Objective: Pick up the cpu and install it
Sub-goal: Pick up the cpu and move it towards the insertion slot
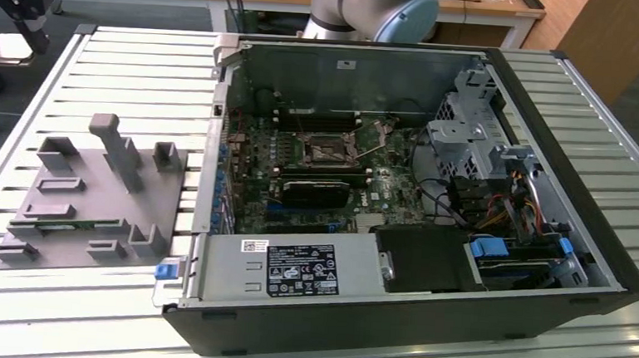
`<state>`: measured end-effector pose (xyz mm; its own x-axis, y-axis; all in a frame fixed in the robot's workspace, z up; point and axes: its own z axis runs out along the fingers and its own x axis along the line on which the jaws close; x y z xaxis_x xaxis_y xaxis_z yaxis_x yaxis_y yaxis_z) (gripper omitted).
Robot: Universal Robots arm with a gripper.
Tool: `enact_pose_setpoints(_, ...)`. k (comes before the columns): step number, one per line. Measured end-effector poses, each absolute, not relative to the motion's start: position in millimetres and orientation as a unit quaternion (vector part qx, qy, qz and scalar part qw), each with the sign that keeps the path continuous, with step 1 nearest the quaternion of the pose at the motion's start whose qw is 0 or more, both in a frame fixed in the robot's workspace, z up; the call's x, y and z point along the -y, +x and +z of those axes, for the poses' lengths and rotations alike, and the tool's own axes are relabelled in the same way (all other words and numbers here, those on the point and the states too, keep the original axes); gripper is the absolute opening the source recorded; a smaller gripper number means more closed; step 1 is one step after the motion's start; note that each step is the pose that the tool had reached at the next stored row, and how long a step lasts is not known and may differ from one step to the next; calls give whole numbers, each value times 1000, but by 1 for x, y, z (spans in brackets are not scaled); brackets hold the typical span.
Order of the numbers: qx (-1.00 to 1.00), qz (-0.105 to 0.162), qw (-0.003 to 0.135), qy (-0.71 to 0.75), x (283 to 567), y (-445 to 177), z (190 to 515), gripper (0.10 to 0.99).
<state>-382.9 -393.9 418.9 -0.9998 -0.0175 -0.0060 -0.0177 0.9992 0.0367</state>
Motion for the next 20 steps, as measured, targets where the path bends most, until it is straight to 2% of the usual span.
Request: enact_pose_setpoints(20,-1000,18,3,-9,394,-358,419,541)
